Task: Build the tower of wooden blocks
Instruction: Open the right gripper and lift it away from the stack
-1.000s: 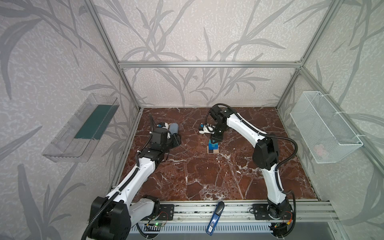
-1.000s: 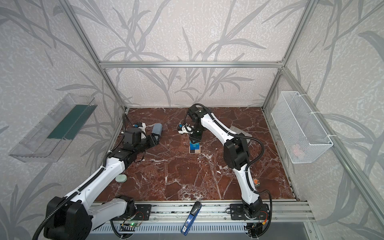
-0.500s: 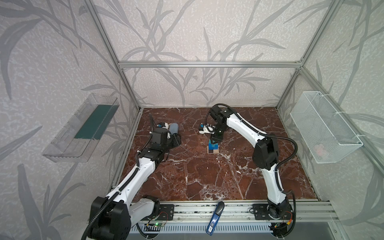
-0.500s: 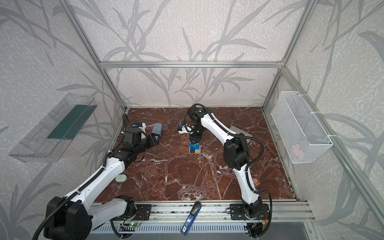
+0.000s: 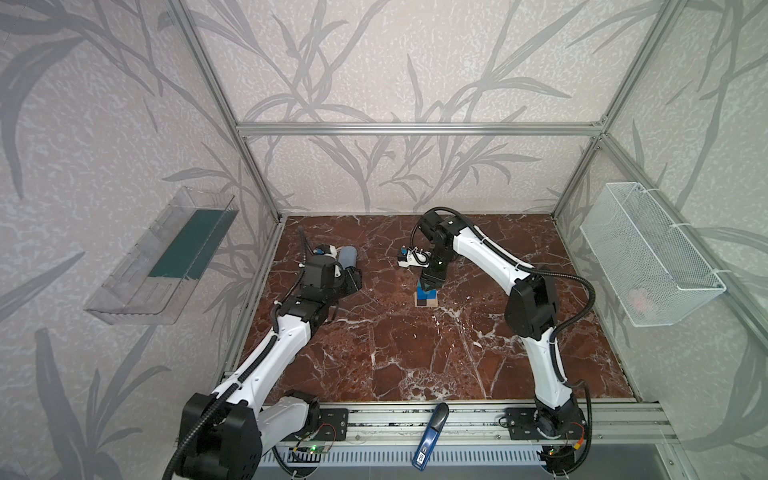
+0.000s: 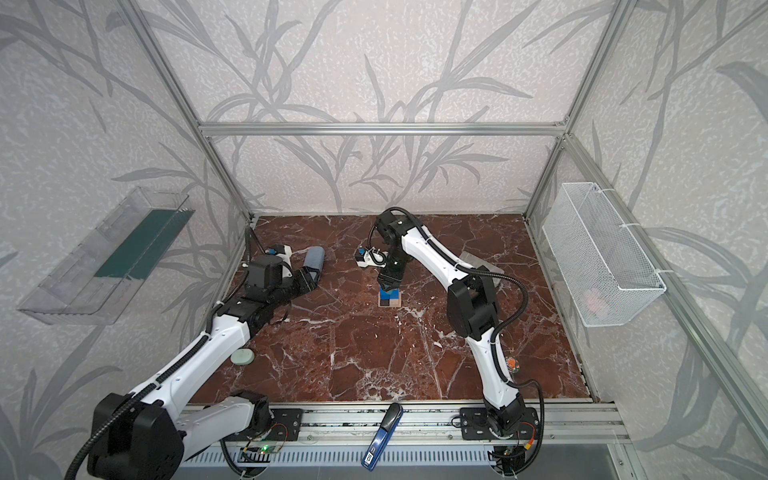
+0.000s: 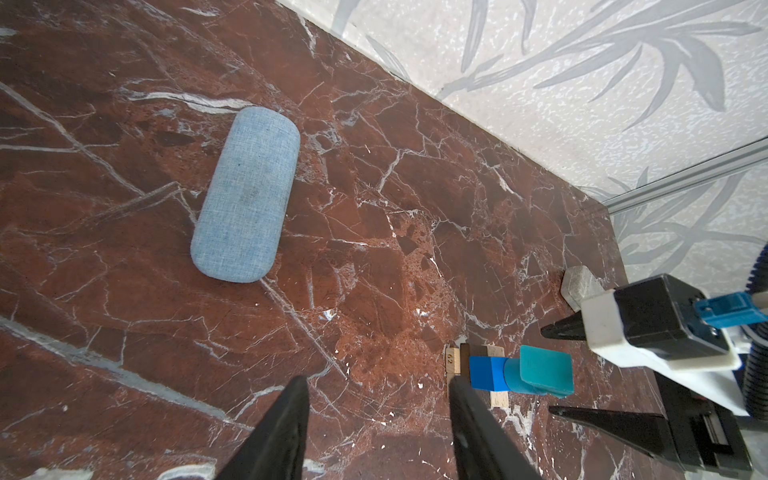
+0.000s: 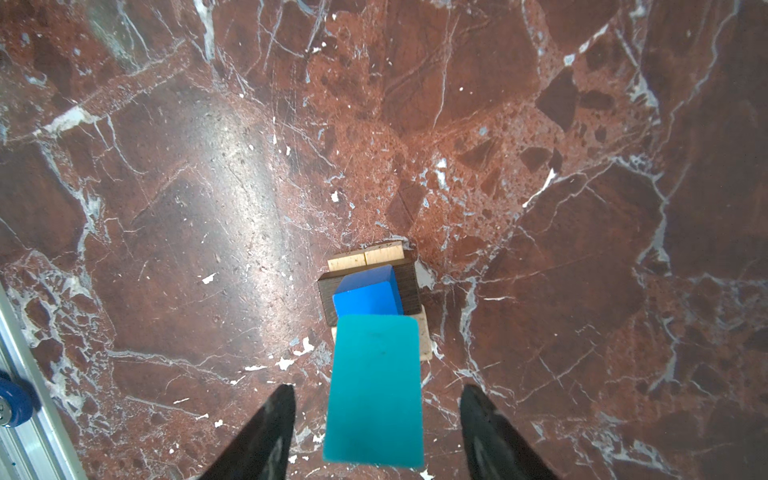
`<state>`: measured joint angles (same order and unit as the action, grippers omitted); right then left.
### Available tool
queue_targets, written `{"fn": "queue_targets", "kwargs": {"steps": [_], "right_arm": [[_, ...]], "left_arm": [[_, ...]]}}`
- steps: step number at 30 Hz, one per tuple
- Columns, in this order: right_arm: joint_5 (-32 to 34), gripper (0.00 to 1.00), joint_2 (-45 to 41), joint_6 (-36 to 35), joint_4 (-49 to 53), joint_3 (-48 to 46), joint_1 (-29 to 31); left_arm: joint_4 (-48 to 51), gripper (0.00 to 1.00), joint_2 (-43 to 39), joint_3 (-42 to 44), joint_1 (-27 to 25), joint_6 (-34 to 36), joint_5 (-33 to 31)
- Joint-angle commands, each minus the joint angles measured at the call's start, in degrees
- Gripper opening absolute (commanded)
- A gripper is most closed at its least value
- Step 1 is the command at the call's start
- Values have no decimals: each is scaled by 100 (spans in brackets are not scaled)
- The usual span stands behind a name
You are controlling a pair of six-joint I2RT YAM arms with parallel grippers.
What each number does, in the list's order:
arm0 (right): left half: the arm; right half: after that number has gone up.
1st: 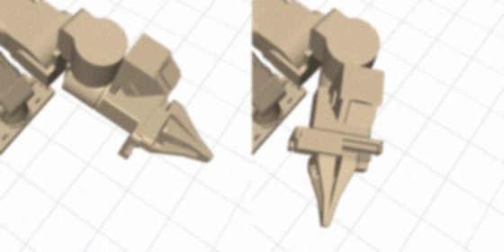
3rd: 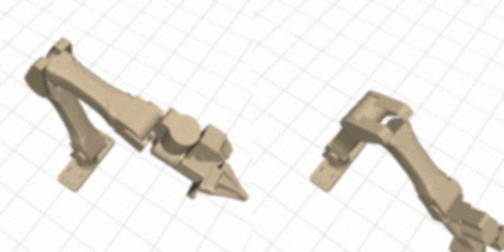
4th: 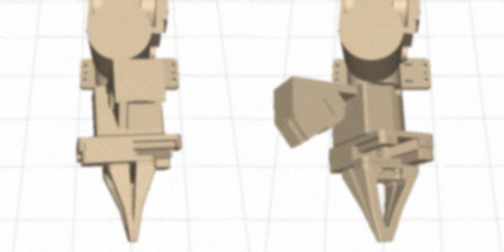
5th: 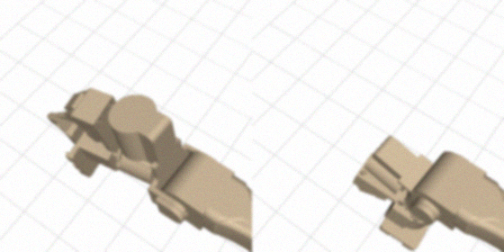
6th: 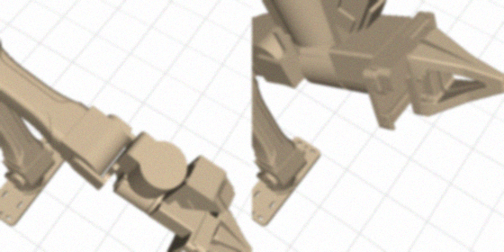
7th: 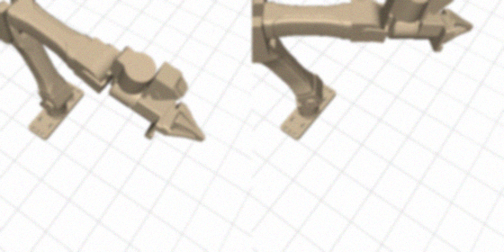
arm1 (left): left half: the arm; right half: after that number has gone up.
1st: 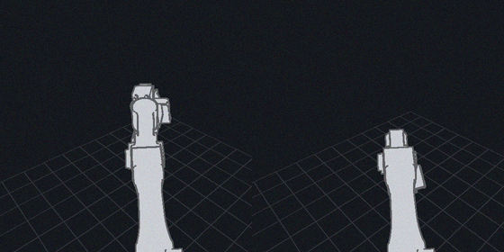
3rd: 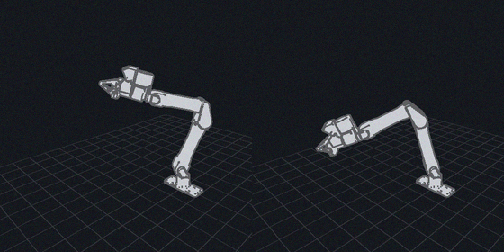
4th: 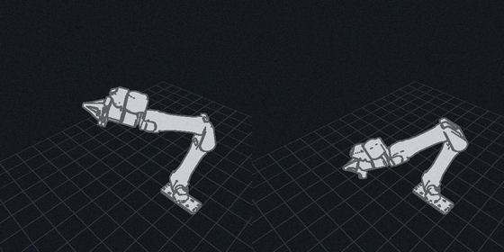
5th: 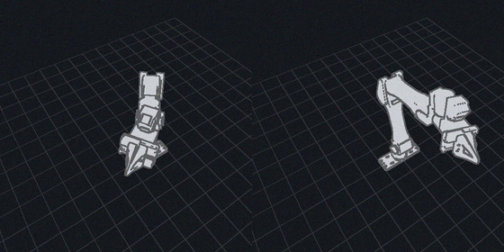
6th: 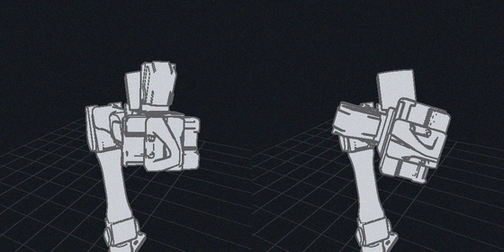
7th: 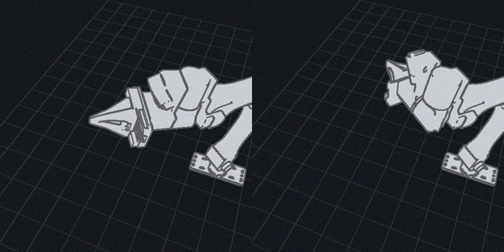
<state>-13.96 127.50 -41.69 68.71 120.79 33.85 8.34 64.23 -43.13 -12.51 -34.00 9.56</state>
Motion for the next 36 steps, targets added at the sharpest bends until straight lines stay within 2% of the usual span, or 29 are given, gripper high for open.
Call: {"fn": "queue_targets", "kwargs": {"steps": [1,5,19,25,32,36], "right_arm": [[64,69,-106,-24,1,31,-19],[229,77,-310,30,-337,-221,-27],[22,84,-1183,91,-1088,-979,-67],[-190,85,-1600,163,-1322,-1239,-74],[-116,84,-2149,606,-1587,-1474,-73],[-147,76,-2602,985,-1911,-1717,-72]], "left_arm": [[-35,53,-7,-195,30,94,29],[-33,53,-7,-195,30,90,21],[5,53,-87,-193,30,74,41],[26,53,-130,-194,30,78,37],[58,53,-165,-222,32,79,68],[100,53,-170,-239,30,109,64]]}}
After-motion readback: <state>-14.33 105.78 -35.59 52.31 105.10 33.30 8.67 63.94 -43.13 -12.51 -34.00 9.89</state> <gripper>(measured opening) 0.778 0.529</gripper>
